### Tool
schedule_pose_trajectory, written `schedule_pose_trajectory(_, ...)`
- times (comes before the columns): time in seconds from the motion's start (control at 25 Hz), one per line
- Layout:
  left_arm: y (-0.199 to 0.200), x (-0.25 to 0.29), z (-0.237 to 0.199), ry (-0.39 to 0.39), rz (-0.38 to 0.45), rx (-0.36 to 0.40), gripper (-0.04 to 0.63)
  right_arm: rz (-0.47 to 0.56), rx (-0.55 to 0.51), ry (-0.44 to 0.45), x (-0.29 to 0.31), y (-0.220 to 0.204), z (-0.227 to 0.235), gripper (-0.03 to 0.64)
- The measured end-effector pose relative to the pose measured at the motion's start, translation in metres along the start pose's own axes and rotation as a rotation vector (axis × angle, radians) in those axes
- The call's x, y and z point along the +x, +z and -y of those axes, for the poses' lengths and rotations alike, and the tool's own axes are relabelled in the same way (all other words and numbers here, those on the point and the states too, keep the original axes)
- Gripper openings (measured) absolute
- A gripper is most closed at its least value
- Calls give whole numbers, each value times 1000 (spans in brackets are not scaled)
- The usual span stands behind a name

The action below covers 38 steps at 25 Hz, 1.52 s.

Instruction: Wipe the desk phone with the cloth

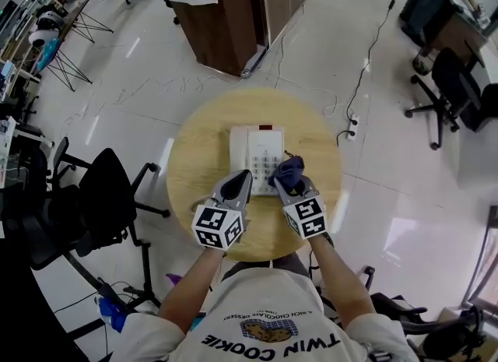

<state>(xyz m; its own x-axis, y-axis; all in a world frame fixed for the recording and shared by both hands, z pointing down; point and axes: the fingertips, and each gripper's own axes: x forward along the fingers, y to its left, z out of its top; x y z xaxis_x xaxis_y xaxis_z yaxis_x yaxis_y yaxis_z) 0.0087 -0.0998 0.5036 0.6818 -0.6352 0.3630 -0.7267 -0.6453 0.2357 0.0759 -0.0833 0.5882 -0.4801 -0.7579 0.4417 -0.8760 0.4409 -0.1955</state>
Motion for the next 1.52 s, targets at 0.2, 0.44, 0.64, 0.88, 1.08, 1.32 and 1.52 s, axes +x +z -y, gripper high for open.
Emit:
schedule_pose_trajectory(0.2,-1,1,8,-25,-1,6,6,-23,27,6,-17,-24,-20,66)
schedule_pose_trajectory(0.44,-1,0,12,-29,-3,17,6,-40,47,6,-26,-35,-24,65)
schedule_pose_trajectory(0.64,1,-1,2,-3,0,26,6,27,286,-161,-44,-22,28,66)
schedule_pose_trajectory(0.88,-2,6,-6,36,-21,25,6,-29,294,-151,-33,-33,32,66)
schedule_pose_trajectory(1.08,-3,7,-14,80,-26,24,6,-46,328,-135,-24,-29,45,66)
schedule_pose_trajectory(1.32,0,5,-21,96,-9,11,6,-56,313,-122,-5,-17,66,66)
schedule_pose_trajectory(1.52,2,7,-32,83,-4,-8,6,-53,291,-144,13,3,85,66)
